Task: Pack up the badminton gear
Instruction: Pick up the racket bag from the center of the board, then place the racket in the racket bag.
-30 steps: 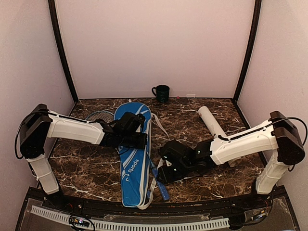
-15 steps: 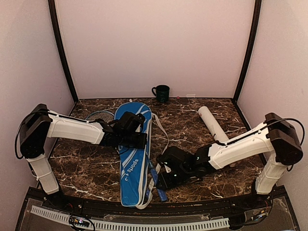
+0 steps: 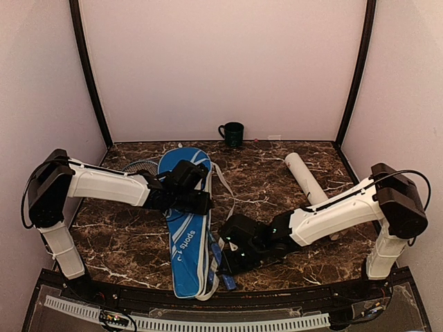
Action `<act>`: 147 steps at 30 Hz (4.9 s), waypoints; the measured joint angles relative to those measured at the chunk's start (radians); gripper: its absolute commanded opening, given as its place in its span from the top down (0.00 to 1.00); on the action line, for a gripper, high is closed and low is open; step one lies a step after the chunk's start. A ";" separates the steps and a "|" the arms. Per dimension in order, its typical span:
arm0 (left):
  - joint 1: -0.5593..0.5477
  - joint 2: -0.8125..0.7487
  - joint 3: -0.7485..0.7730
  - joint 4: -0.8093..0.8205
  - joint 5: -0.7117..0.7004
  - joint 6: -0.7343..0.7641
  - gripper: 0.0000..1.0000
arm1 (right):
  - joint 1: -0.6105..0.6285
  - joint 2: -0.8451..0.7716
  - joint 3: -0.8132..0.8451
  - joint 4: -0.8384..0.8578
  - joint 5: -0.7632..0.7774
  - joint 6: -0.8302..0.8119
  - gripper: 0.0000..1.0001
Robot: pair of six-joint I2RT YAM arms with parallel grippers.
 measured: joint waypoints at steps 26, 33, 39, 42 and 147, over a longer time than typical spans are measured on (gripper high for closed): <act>-0.226 -0.032 0.024 -0.515 -0.023 -0.253 0.53 | 0.004 -0.033 0.027 -0.079 0.053 0.013 0.93; -0.226 0.026 0.071 -0.546 -0.047 -0.251 0.60 | 0.004 -0.033 0.027 -0.074 0.053 0.020 0.93; -0.227 0.053 0.081 -0.567 -0.072 -0.245 0.76 | 0.004 -0.039 0.024 -0.072 0.056 0.024 0.93; -0.228 0.055 0.081 -0.577 -0.074 -0.242 0.82 | 0.004 -0.056 0.023 -0.079 0.058 0.027 0.93; 0.063 -0.354 -0.497 0.204 0.085 -0.442 1.00 | 0.067 -0.212 -0.002 -0.135 0.160 0.238 1.00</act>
